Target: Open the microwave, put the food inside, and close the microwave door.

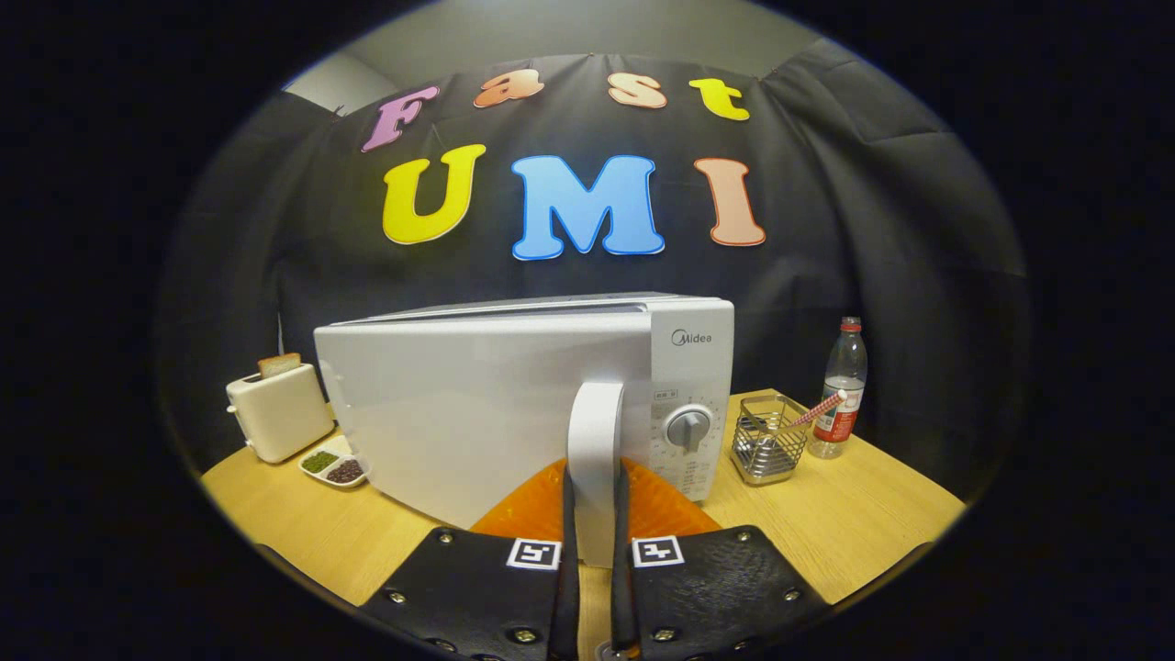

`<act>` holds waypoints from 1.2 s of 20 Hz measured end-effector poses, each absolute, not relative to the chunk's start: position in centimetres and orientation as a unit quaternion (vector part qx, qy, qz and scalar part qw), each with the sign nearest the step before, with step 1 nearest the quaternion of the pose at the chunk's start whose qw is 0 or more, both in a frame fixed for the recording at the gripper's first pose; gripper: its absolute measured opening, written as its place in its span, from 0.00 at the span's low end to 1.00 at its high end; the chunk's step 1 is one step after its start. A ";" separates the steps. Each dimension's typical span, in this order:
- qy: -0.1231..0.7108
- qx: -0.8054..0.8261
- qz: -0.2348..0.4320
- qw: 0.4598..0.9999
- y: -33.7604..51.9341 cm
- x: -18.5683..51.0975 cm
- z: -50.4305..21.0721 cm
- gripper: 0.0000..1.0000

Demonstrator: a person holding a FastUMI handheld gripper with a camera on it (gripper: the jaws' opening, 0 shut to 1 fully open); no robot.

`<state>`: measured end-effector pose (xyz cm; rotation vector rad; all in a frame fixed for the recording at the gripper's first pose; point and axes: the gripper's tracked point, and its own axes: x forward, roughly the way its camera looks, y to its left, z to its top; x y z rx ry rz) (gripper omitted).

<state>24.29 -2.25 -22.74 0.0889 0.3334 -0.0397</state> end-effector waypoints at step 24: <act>0.079 0.013 0.155 0.985 28.1 5.0 -20.6 0.13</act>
